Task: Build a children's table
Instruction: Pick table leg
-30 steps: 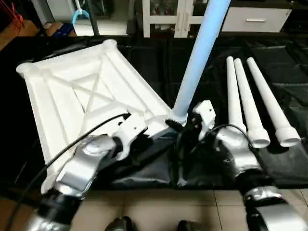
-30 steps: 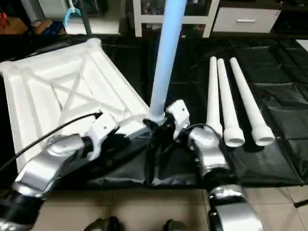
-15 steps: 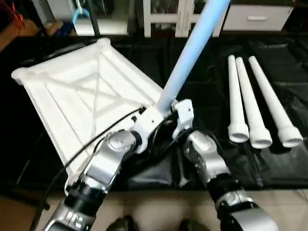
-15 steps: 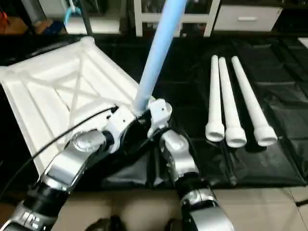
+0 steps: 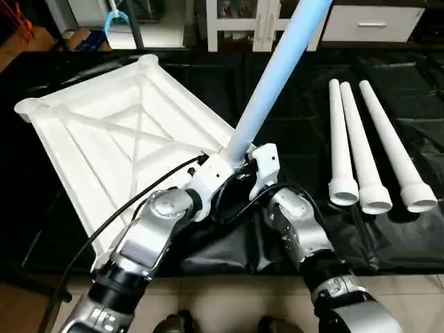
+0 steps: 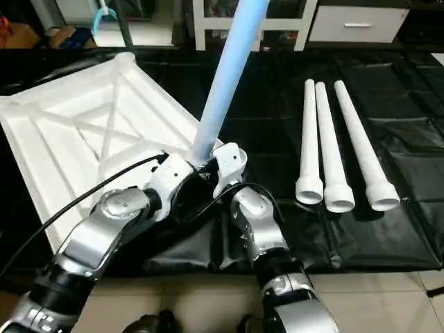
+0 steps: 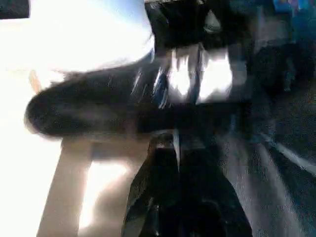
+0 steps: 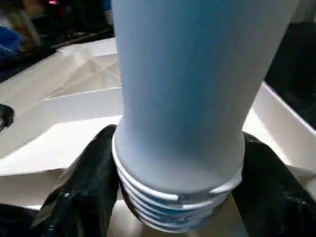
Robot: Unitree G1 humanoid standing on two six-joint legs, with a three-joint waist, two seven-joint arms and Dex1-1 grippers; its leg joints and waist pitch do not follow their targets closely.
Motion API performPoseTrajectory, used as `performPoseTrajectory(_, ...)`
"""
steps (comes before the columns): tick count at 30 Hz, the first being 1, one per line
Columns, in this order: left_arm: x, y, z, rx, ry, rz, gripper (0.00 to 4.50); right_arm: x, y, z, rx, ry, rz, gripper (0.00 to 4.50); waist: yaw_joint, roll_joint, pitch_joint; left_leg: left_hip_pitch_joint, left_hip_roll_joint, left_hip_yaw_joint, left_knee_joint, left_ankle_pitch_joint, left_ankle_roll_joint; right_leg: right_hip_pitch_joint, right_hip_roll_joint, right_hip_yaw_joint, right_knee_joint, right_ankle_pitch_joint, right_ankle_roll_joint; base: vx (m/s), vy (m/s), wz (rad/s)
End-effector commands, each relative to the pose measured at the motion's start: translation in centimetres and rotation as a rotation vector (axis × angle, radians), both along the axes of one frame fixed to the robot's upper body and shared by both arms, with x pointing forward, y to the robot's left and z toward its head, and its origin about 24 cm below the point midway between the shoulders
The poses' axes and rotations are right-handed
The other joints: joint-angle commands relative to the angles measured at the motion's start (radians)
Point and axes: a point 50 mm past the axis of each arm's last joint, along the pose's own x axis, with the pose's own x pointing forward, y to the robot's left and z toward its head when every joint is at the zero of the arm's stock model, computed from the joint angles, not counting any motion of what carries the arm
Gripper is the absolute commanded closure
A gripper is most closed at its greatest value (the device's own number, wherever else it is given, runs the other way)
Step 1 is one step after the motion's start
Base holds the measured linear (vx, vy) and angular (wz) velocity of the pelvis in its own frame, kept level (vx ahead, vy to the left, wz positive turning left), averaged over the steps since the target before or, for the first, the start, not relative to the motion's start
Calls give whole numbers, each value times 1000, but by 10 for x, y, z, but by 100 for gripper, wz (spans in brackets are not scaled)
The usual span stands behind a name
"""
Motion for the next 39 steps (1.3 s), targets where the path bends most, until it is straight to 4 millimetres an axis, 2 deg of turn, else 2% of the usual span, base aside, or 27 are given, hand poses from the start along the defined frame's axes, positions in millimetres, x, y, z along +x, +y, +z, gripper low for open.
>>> performPoseTrajectory(1, -21, 3, -19, 14, 95, -163, 450, 1, -19, 13, 14, -12, 97, 175, -1, -6, -54, 28, 60, -26, -60, -276, 72, 21, -49, 41, -73, -199, -198, 0, 0, 0)
performPoseTrajectory(2, -28, 8, -22, 26, 122, -213, 450, 2, -33, 17, -16, -14, 165, 175, 0, -5, -57, 26, 59, -28, -57, -257, 84, 26, -48, 38, -68, -176, -206, 0, 0, 0)
performPoseTrajectory(3, -28, 8, -22, 26, 122, -213, 450, 2, -33, 17, -16, -14, 165, 175, 4, -2, -65, 27, 62, -25, -49, -180, 105, 31, -47, 37, -56, -80, -227, 60, -5, 4)
performPoseTrajectory(4, -31, 10, -23, 29, 134, -224, 450, 2, -42, 18, -37, -15, 184, 176, 3, -1, -64, 28, 57, -22, -43, -147, 127, 27, -38, 34, -51, -21, -238, 60, -5, 4)
performPoseTrajectory(5, -32, 11, -24, 32, 136, -229, 450, 3, -46, 18, -43, -14, 187, 176, 1, -1, -69, 21, 59, -23, -37, -68, 151, 34, -41, 33, -34, 79, -268, 53, 7, -1)
performPoseTrajectory(6, -34, 14, -25, 39, 141, -239, 450, 5, -58, 20, -55, -13, 191, 176, 1, -6, -71, 20, 56, -22, -32, -35, 165, 37, -39, 31, -29, 128, -287, 0, 0, 0)
performPoseTrajectory(7, -34, 14, -25, 39, 141, -239, 450, 5, -58, 20, -55, -13, 191, 176, 4, -6, -71, 28, 55, -17, -28, -30, 181, 33, -39, 34, -31, 149, -302, 0, 0, 0)
performPoseTrajectory(9, -36, 17, -25, 43, 143, -243, 450, 8, -73, 29, -60, -22, 185, 176, 8, -8, -70, 22, 54, -17, -27, -28, 197, 40, -42, 33, -28, 139, -307, 0, 0, 0)
performPoseTrajectory(10, -36, 18, -25, 43, 143, -244, 450, 8, -74, 30, -59, -22, 185, 176, 8, -9, -70, 22, 54, -17, -26, -29, 200, 40, -42, 32, -28, 131, -306, 0, 0, 0)
performPoseTrajectory(12, -38, 19, -26, 44, 140, -253, 450, 9, -79, 35, -41, -22, 195, 176, 5, -11, -68, 22, 56, -17, -28, -64, 196, 41, -45, 31, -32, 66, -304, 0, 0, 0)
performPoseTrajectory(15, -38, 21, -24, 40, 111, -267, 450, 8, -80, 41, -21, -25, 227, 176, 4, -7, -65, 26, 60, -17, -32, -127, 163, 37, -47, 33, -41, -39, -296, 0, 0, 0)
performPoseTrajectory(17, -36, 24, -20, 27, 89, -265, 450, 7, -79, 42, -13, -28, 256, 176, 3, -7, -66, 27, 61, -18, -34, -149, 147, 36, -46, 33, -43, -63, -292, 0, 0, 0)
performPoseTrajectory(18, -36, 25, -18, 17, 88, -264, 450, 7, -78, 43, -11, -29, 264, 176, 3, -8, -65, 27, 61, -17, -34, -153, 139, 36, -45, 34, -42, -64, -290, 0, 0, 0)
performPoseTrajectory(19, -35, 26, -17, 8, 88, -265, 422, 6, -78, 43, -10, -29, 271, 176, 3, -8, -65, 27, 60, -17, -34, -154, 133, 35, -45, 34, -41, -63, -290, 0, 0, 0)
performPoseTrajectory(20, -35, 27, -15, -5, 88, -264, 405, 6, -78, 43, -14, -31, 277, 176, 4, -7, -69, 28, 60, -17, -33, -151, 132, 36, -45, 34, -39, -59, -291, 0, 0, 0)
performPoseTrajectory(22, -31, 33, -2, -54, 55, -234, 405, 4, -76, 44, -34, -39, 294, 176, 4, -8, -69, 25, 58, -17, -31, -145, 129, 37, -46, 34, -37, -48, -294, 0, 0, 0)
performPoseTrajectory(24, -29, 37, 5, -83, 40, -230, 376, 5, -75, 44, -51, -43, 290, 176, 6, -5, -75, 25, 57, -17, -27, -127, 130, 37, -45, 34, -31, -17, -304, 0, 0, 0)
performPoseTrajectory(25, -29, 37, 5, -83, 40, -230, 366, 5, -75, 44, -51, -43, 290, 176, 6, -6, -76, 24, 56, -16, -25, -117, 133, 37, -44, 34, -30, 0, -310, 0, 0, 0)
performPoseTrajectory(26, -28, 39, 11, -100, 30, -230, 360, 5, -75, 44, -73, -47, 284, 176, 6, -6, -75, 24, 57, -16, -25, -116, 135, 36, -44, 34, -29, 5, -312, 0, 0, 0)
performPoseTrajectory(27, -25, 44, 24, -151, 2, -222, 354, 7, -74, 45, -119, -56, 272, 176, 6, -4, -79, 23, 55, -16, -22, -106, 139, 38, -44, 34, -26, 19, -316, 0, 0, 0)
performPoseTrajectory(30, -24, 47, 36, -209, -20, -216, 337, 7, -73, 46, -142, -60, 275, 176, 7, -5, -76, 23, 54, -15, -21, -125, 131, 36, -43, 34, -28, -2, -321, 0, 0, 0)
performPoseTrajectory(32, -19, 57, 66, -438, -60, -200, 316, 6, -70, 53, -165, -68, 304, 176, 9, -2, -76, 23, 53, -14, -21, -143, 109, 37, -41, 34, -24, -20, -324, 0, 0, 0)
performPoseTrajectory(34, -18, 60, 81, -556, -85, -203, 305, 4, -66, 56, -188, -80, 340, 176, 12, -1, -78, 24, 52, -14, -20, -148, 101, 38, -37, 32, -21, -8, -330, 0, 0, 0)
performPoseTrajectory(35, -16, 57, 89, -621, -100, -203, 305, 2, -64, 58, -197, -84, 360, 176, 12, -3, -78, 23, 52, -14, -20, -161, 103, 37, -37, 32, -22, -16, -326, 0, 0, 0)
performPoseTrajectory(36, -14, 51, 102, -738, -116, -206, 284, -1, -60, 61, -219, -92, 400, 176, 11, -4, -78, 22, 51, -12, -17, -164, 99, 40, -37, 34, -18, -9, -329, 0, 0, 0)
performPoseTrajectory(37, -12, 46, 109, -795, -128, -210, 284, -3, -57, 62, -236, -94, 432, 176, 17, -5, -78, 24, 53, -11, -16, -169, 103, 37, -39, 36, -23, -12, -330, 0, 0, 0)
performPoseTrajectory(39, -11, 31, 115, -862, -103, -238, 272, -10, -49, 63, -283, -92, 501, 176, 23, -5, -83, 21, 53, -14, -13, -165, 109, 41, -40, 35, -21, -17, -323, 0, 0, 0)
